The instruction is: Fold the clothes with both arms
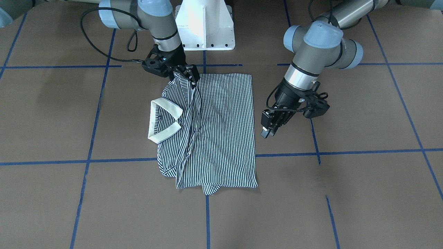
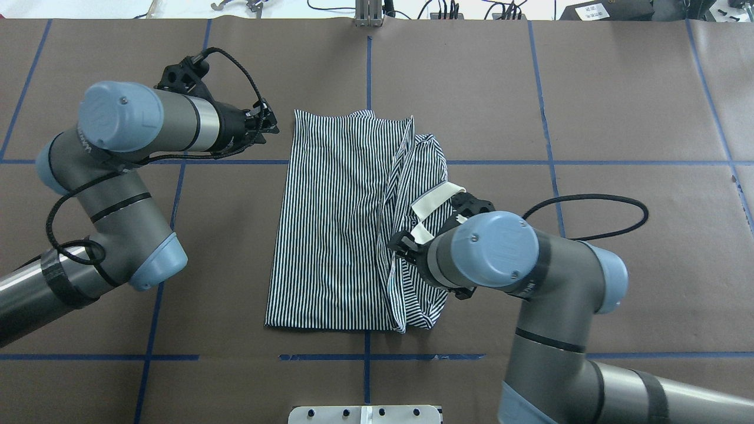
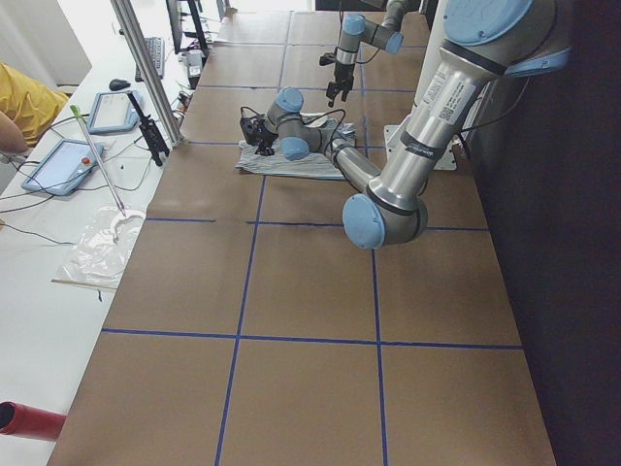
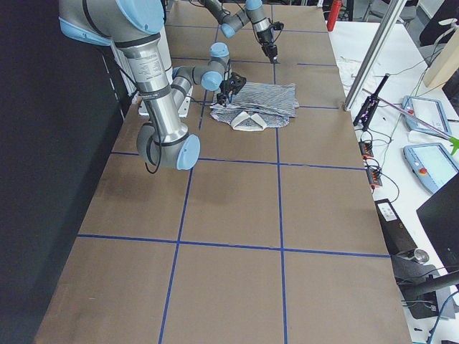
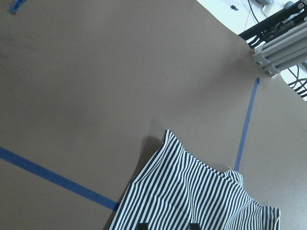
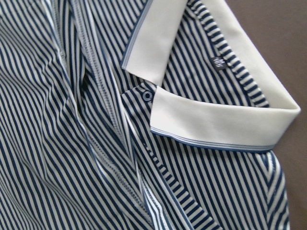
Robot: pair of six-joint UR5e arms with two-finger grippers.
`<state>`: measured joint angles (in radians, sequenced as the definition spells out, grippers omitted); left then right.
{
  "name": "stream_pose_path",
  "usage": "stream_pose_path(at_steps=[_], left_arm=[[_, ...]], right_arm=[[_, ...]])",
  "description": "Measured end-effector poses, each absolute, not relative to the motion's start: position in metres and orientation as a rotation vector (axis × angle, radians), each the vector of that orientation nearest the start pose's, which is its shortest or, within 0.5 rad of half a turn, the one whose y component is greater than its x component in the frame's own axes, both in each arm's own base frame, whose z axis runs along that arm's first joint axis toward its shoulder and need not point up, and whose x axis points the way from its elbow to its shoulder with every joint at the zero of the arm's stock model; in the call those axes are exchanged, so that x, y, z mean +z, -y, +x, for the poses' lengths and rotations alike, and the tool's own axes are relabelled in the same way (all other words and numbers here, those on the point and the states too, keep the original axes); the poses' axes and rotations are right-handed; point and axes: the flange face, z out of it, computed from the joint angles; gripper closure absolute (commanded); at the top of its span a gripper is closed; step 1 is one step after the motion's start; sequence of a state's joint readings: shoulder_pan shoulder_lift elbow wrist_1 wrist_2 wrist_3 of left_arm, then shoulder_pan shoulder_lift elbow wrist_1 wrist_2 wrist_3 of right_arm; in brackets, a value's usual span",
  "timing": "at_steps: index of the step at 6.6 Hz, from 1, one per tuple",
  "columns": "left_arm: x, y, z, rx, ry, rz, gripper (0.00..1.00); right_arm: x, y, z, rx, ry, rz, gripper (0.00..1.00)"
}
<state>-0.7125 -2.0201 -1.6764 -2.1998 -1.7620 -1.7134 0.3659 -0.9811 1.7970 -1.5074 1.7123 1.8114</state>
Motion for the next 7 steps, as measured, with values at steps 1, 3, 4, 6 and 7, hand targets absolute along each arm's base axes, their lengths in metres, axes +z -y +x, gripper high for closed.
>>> stream_pose_path(at_steps=[1, 3, 4, 6, 7], left_arm=[[0.286, 0.507, 0.415, -0.635, -1.199, 0.169, 0.57], [0.286, 0.505, 0.417, -0.636, -1.201, 0.162, 0.57], [0.286, 0.504, 0.418, -0.64, -1.202, 0.156, 0.57], [0.284, 0.502, 0.419, -0.647, -1.208, 0.149, 0.57], [0.282, 0.501, 0.419, -0.652, -1.212, 0.145, 0.57]], right_arm=[[0.207, 0.351, -0.585, 0.434, 0.851, -0.048, 0.0], [0.215, 0.356, -0.621, 0.319, 0.771, -0.012, 0.0], [0.224, 0.351, -0.627, 0.288, 0.748, -0.008, 0.0], [0.253, 0.346, -0.624, 0.258, 0.706, -0.005, 0.0], [0.266, 0.345, -0.613, 0.253, 0.699, -0.003, 0.0]])
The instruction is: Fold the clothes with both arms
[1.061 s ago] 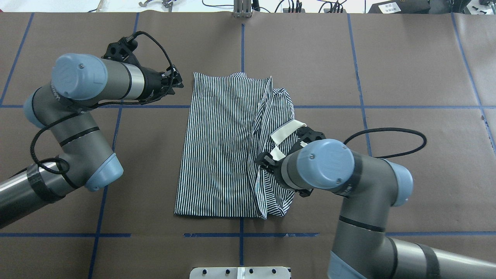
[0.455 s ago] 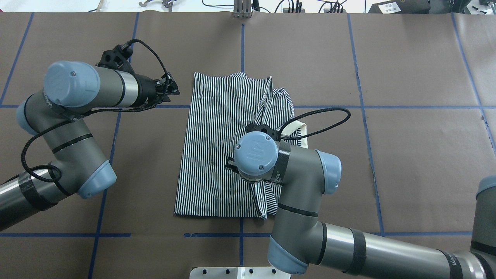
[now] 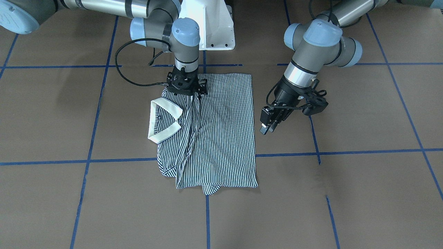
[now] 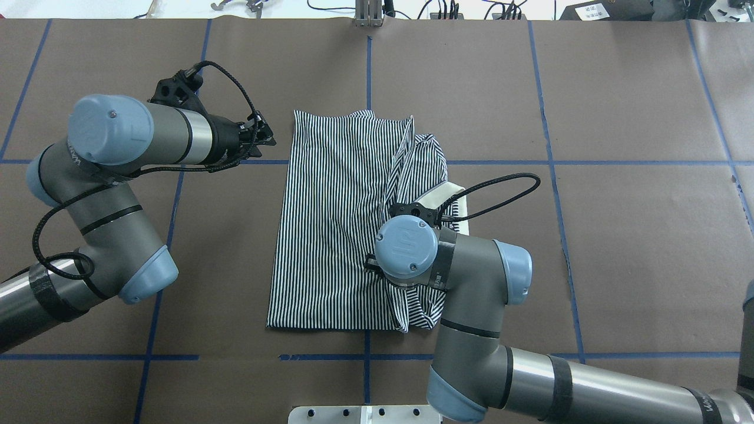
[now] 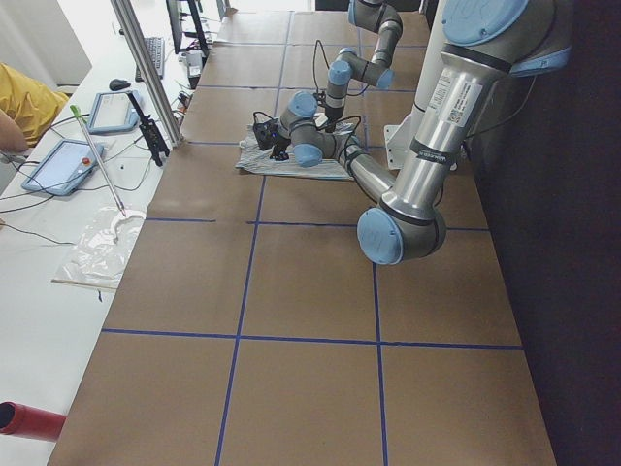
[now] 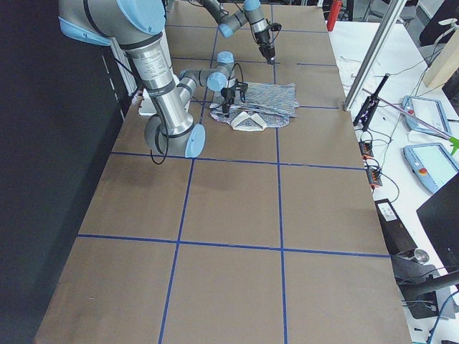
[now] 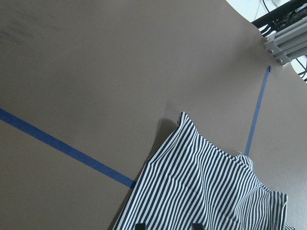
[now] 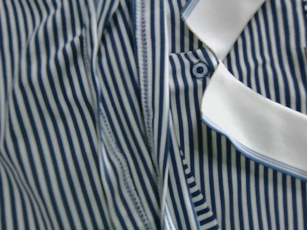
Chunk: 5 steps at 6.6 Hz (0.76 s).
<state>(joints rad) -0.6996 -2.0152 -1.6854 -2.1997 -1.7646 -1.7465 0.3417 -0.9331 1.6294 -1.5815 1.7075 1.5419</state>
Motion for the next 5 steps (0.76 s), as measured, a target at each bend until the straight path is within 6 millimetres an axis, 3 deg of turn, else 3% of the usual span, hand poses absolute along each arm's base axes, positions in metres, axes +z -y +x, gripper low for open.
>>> stream_pose_path(at_steps=[1, 2, 3, 5], left_arm=[[0.282, 0.501, 0.419, -0.653, -1.213, 0.142, 0.57], [0.282, 0.501, 0.419, -0.653, -1.212, 0.141, 0.57], [0.283, 0.501, 0.42, -0.654, -1.211, 0.14, 0.57], [0.282, 0.5, 0.42, -0.653, -1.212, 0.14, 0.57]], right_arm=[[0.289, 0.342, -0.588, 0.238, 0.686, 0.005, 0.0], [0.317, 0.334, -0.547, 0.2, 0.673, 0.022, 0.0], [0.333, 0.326, -0.514, 0.174, 0.668, 0.036, 0.0], [0.351, 0.32, -0.487, 0.165, 0.645, 0.049, 0.0]])
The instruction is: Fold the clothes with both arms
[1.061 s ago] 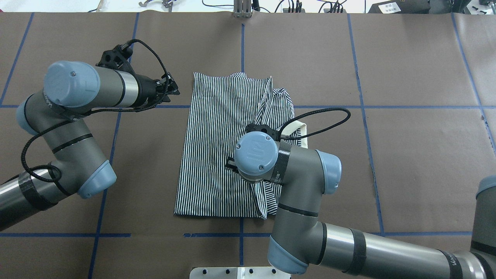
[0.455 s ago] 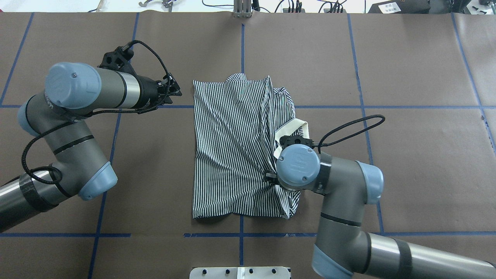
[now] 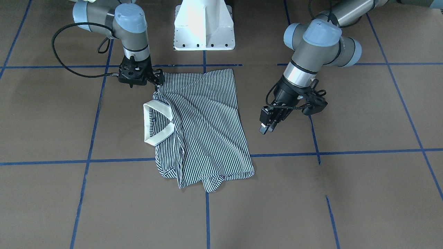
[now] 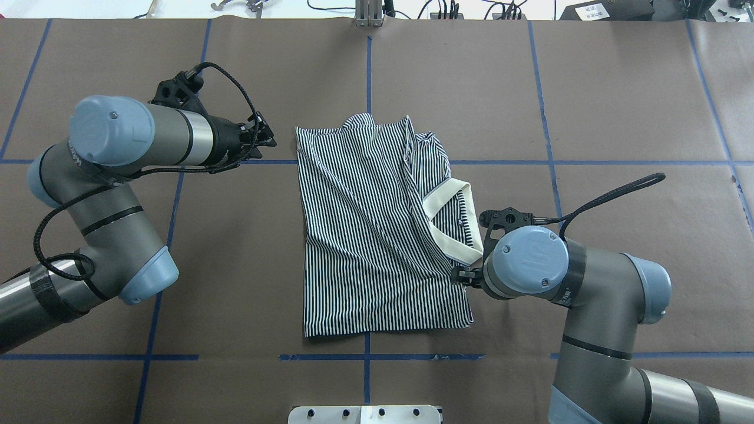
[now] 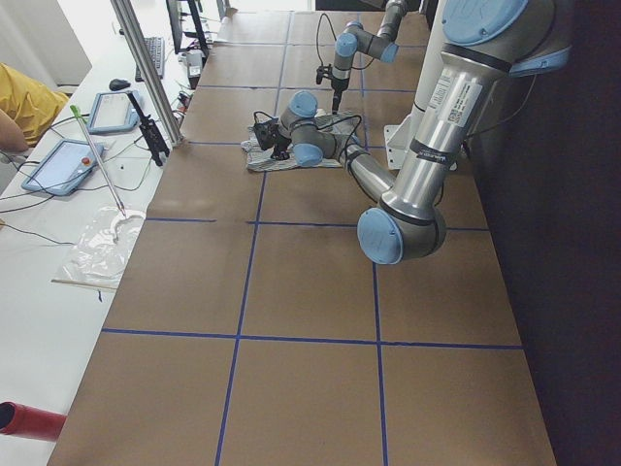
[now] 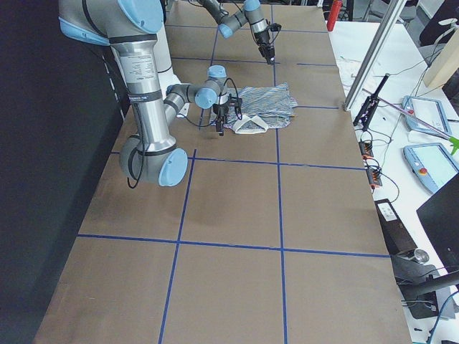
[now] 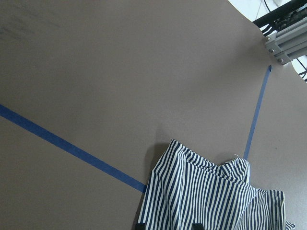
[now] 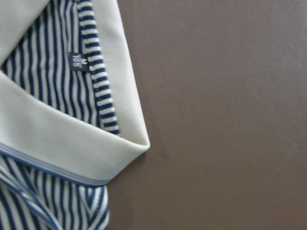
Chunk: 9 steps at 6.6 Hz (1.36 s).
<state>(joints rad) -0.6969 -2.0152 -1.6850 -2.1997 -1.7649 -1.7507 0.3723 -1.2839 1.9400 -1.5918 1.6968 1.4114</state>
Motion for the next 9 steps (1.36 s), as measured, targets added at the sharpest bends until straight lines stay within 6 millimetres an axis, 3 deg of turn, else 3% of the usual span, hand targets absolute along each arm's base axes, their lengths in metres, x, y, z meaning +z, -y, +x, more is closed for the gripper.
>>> stream_pose_path(at_steps=[1, 2, 4, 6, 7, 9], left_arm=[[0.281, 0.5, 0.42, -0.653, -1.215, 0.139, 0.57], [0.281, 0.499, 0.42, -0.655, -1.217, 0.138, 0.57], [0.282, 0.499, 0.421, -0.657, -1.213, 0.137, 0.57], [0.285, 0.5, 0.422, -0.658, -1.208, 0.135, 0.57], [0.285, 0.5, 0.422, -0.658, -1.207, 0.134, 0.57], [0.285, 0.5, 0.422, -0.658, -1.209, 0.134, 0.56]], right_arm=[[0.355, 0.317, -0.48, 0.17, 0.641, 0.06, 0.0], [0.34, 0.313, -0.479, 0.195, 0.671, 0.064, 0.0], [0.3, 0.282, -0.51, 0.416, 0.748, 0.021, 0.0], [0.292, 0.246, -0.533, 0.564, 0.773, -0.015, 0.0], [0.292, 0.237, -0.541, 0.596, 0.778, -0.024, 0.11], [0.287, 0.246, -0.542, 0.645, 0.794, -0.017, 0.18]])
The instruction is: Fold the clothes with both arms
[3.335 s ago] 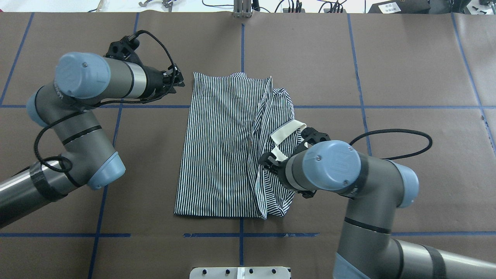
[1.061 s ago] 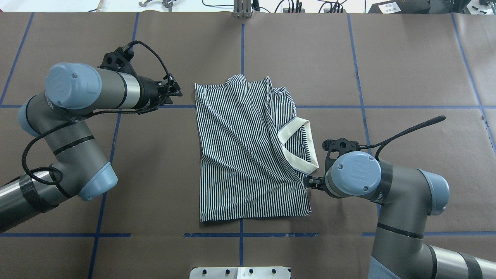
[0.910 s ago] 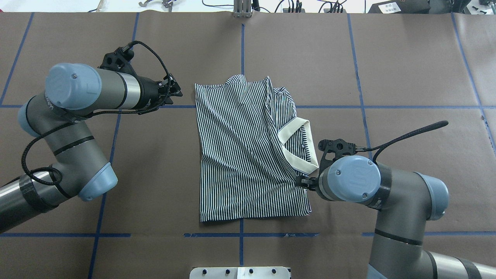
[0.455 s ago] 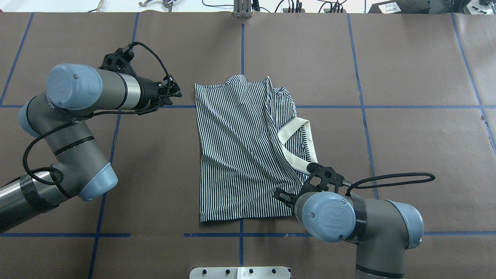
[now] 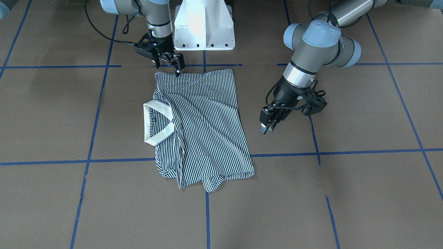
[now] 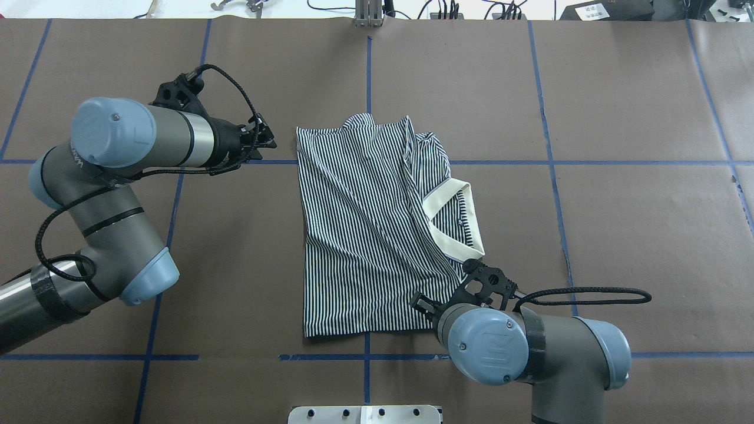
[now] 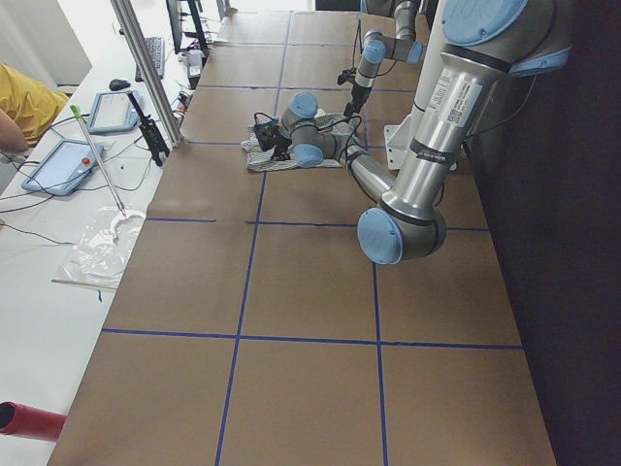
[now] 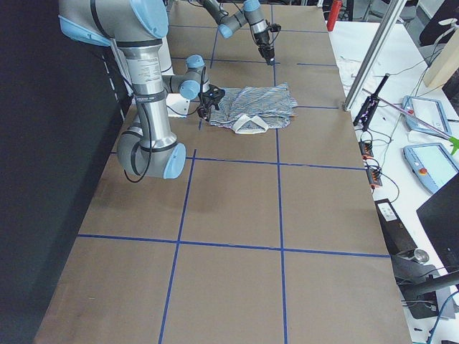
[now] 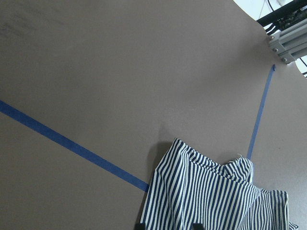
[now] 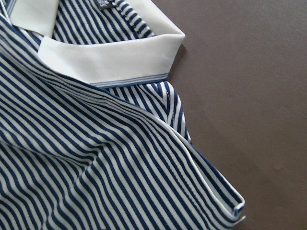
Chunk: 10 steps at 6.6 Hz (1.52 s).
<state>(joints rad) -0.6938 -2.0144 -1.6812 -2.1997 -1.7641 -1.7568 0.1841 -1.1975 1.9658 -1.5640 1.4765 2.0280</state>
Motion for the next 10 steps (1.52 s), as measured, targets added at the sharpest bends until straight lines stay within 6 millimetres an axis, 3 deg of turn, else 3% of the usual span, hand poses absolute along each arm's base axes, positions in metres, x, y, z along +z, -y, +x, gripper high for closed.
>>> stream_pose_path(at_steps=[3, 5, 8, 9, 10], left_arm=[[0.283, 0.498, 0.424, -0.656, -1.206, 0.131, 0.56], [0.283, 0.497, 0.425, -0.654, -1.206, 0.129, 0.56], [0.282, 0.496, 0.425, -0.654, -1.208, 0.129, 0.56], [0.282, 0.496, 0.425, -0.654, -1.208, 0.129, 0.56], [0.282, 0.496, 0.425, -0.653, -1.208, 0.129, 0.56]], right_arm=[[0.298, 0.265, -0.542, 0.709, 0.77, -0.015, 0.19], [0.304, 0.267, -0.545, 0.715, 0.755, -0.019, 0.43], [0.31, 0.266, -0.55, 0.712, 0.738, -0.021, 0.51], [0.311, 0.266, -0.552, 0.711, 0.736, -0.021, 0.84], [0.309, 0.267, -0.553, 0.71, 0.738, -0.022, 1.0]])
